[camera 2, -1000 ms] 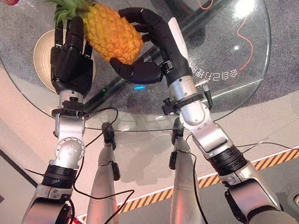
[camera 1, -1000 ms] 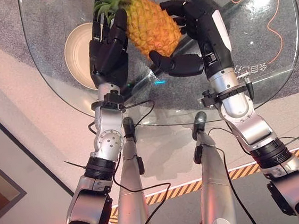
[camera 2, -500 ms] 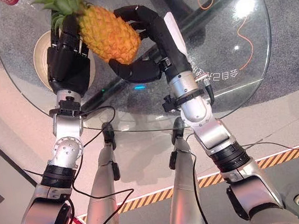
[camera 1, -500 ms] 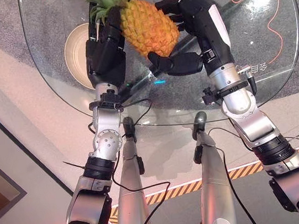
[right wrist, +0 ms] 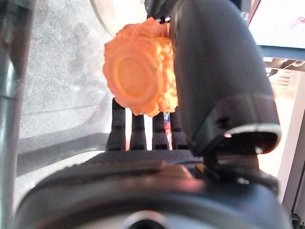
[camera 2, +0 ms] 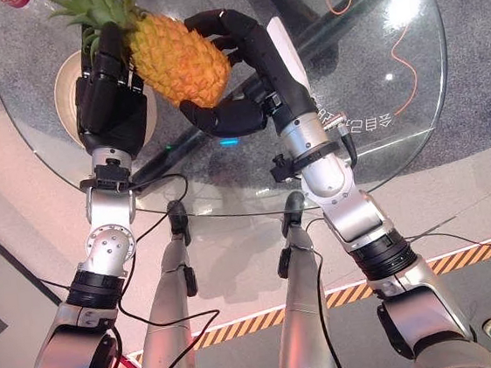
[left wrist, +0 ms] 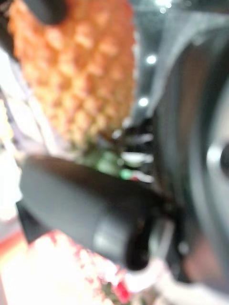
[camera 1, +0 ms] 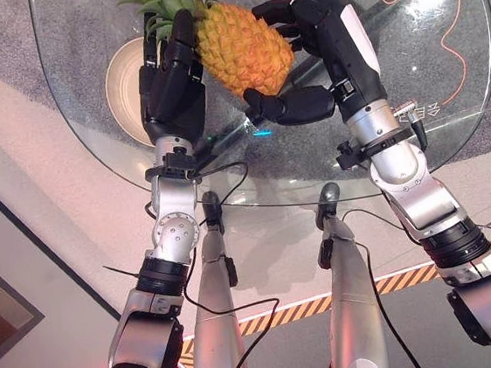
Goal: Pick up the fruit to the plate
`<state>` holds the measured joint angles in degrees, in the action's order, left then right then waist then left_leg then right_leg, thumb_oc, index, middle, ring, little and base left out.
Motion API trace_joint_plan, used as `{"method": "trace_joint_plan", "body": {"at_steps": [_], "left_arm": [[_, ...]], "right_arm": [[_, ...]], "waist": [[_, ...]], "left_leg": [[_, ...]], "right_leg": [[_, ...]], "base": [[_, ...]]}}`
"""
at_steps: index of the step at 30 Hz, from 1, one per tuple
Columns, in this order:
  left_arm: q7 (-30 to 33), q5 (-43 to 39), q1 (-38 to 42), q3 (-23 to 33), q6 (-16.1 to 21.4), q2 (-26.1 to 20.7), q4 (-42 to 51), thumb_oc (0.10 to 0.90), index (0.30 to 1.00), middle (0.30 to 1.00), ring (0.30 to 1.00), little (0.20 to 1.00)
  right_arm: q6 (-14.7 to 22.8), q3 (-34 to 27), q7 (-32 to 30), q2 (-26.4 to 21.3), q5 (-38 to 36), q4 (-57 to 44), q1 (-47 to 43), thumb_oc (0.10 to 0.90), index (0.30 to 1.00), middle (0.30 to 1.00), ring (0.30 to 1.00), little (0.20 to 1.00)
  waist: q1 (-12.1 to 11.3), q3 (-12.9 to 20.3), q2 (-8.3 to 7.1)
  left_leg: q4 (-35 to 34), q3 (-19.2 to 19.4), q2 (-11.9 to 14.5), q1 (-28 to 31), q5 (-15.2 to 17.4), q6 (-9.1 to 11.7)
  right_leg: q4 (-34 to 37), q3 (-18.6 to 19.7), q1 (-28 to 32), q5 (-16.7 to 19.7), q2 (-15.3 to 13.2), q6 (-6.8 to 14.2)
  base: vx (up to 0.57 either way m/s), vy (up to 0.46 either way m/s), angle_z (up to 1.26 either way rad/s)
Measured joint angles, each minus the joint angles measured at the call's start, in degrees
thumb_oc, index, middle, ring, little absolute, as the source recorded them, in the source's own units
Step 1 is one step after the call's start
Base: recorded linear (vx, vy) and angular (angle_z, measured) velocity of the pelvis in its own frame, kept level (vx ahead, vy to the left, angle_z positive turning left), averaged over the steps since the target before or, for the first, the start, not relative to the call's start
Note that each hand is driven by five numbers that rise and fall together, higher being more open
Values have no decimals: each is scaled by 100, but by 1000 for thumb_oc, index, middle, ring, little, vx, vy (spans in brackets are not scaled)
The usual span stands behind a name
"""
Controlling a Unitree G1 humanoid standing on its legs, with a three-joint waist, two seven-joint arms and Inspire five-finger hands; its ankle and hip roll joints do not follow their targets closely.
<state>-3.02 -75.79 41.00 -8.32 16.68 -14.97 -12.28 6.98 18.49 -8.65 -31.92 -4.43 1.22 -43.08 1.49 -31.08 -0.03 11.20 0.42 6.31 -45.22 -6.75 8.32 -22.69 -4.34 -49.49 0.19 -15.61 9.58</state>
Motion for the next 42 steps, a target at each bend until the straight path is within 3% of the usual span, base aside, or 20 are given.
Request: {"method": "trace_joint_plan", "body": {"at_steps": [17,18,32,42], "left_arm": [[0,-15,2,20,39,-27,-3,800,900,900,900,900],[-6,-15,4,20,51,-34,-3,100,300,300,300,200],[-12,-17,10,250,514,-153,-26,100,300,300,300,200],[-12,-18,12,322,524,-218,-61,100,300,300,300,200]], "right_arm": [[-41,5,240,-237,279,0,-278,100,300,300,300,200],[-41,5,255,-240,291,0,-303,100,300,300,300,200],[71,226,498,-333,452,-339,-369,100,300,300,300,200],[118,295,632,-434,456,-407,-367,100,300,300,300,200]], "waist": [[-63,0,0],[-61,0,0],[-34,0,-1],[48,0,-1]], "left_leg": [[-16,-1,-13,-41,0,-1],[-10,-1,-13,-77,0,-1],[6,-12,-22,-124,-31,-17],[14,-20,-33,-123,-44,-18]], "right_leg": [[2,-9,-40,-13,-13,10],[-2,-9,-75,-12,-12,9],[-51,-10,-123,-8,-23,4],[-77,-11,-124,-7,-34,4]], "base": [[0,0,0],[0,0,0],[0,0,0],[0,0,0]]}}
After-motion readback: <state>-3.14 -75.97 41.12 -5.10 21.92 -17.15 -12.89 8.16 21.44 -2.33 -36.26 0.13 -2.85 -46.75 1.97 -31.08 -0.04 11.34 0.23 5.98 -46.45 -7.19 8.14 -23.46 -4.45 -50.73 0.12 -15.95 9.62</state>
